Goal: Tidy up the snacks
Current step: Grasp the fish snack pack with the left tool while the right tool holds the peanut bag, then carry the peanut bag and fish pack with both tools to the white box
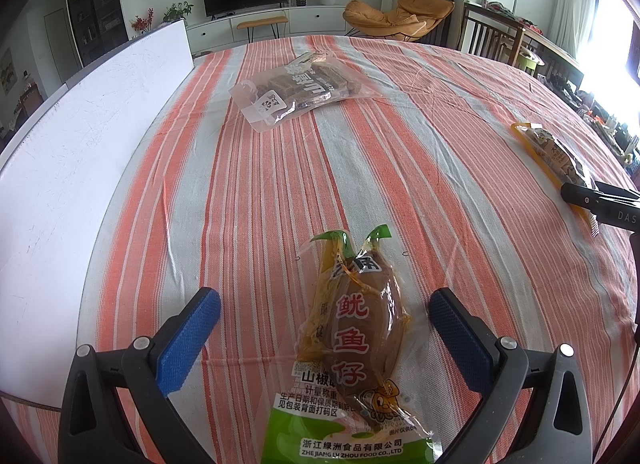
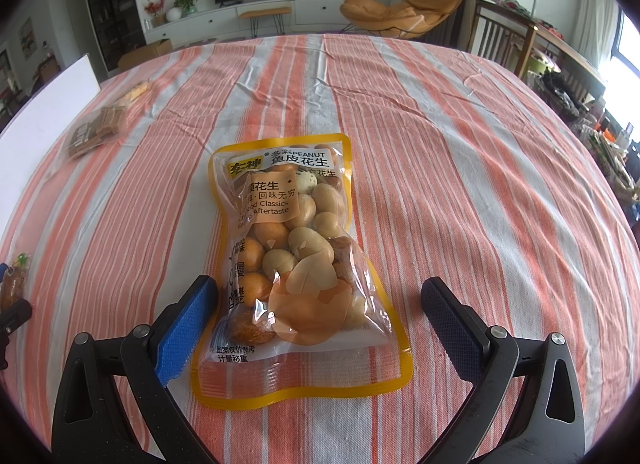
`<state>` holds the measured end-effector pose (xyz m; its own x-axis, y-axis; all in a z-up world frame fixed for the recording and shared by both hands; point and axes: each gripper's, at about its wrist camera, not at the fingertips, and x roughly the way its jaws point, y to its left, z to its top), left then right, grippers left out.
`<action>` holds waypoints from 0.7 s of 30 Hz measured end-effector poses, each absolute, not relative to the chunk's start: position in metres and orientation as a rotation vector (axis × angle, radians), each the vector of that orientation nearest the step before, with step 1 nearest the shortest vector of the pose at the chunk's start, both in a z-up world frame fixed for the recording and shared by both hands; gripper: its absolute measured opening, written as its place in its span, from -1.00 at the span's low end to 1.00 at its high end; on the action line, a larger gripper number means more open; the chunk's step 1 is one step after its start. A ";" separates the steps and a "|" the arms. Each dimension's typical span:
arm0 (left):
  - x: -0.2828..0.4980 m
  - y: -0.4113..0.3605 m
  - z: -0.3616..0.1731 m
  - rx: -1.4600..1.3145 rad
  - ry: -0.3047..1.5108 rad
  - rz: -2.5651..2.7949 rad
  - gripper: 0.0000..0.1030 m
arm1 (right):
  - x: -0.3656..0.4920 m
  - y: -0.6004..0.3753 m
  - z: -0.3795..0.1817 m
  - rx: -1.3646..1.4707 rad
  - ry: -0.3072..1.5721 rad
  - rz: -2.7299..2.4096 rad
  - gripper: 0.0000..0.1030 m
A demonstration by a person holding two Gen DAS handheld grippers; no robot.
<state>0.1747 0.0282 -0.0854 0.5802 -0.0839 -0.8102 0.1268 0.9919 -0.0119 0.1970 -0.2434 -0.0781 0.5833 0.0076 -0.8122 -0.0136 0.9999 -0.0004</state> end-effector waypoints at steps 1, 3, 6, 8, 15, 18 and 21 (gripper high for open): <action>0.175 0.028 -0.085 0.049 0.944 -0.123 1.00 | 0.197 -0.243 -0.078 -0.007 0.948 0.012 0.99; 0.175 0.028 -0.085 0.049 0.944 -0.123 1.00 | 0.197 -0.243 -0.078 -0.007 0.948 0.012 0.99; 0.178 0.028 -0.087 0.058 0.957 -0.141 1.00 | 0.197 -0.243 -0.078 -0.007 0.948 0.012 0.99; 0.182 0.030 -0.085 0.077 1.017 -0.179 1.00 | 0.197 -0.243 -0.078 -0.007 0.948 0.012 0.99; 0.178 0.029 -0.079 0.059 1.089 -0.211 0.86 | 0.197 -0.243 -0.078 -0.006 0.948 0.011 0.99; 0.169 0.021 -0.075 0.103 1.035 -0.230 0.15 | 0.198 -0.243 -0.078 -0.007 0.949 0.011 0.99; 0.159 0.018 -0.071 0.119 1.019 -0.227 -0.01 | 0.202 -0.244 -0.078 -0.002 0.996 0.010 0.99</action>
